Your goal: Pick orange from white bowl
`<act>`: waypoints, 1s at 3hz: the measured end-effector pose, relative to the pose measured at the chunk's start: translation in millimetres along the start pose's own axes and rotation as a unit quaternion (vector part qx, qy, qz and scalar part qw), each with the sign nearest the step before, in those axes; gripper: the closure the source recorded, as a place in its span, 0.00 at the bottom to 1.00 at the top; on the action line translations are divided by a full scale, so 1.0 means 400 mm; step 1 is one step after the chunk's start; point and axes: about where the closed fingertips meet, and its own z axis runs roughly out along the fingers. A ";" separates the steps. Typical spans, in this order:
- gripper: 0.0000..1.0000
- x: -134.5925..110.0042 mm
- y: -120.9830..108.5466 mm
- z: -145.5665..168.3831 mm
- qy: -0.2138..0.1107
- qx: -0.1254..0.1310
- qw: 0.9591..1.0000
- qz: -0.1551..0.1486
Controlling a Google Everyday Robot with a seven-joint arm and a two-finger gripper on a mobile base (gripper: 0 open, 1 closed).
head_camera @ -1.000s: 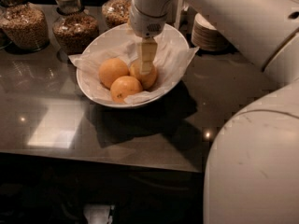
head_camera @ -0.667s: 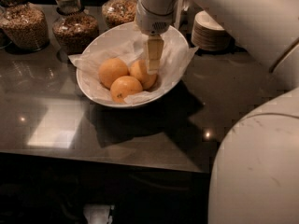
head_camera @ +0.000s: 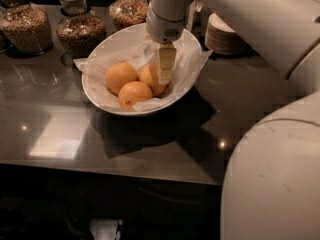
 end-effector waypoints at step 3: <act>0.19 -0.042 0.106 -0.046 -0.022 0.011 0.999 -0.030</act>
Offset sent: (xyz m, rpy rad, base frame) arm -0.0512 -0.0012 0.0087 0.0371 -0.0271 0.0664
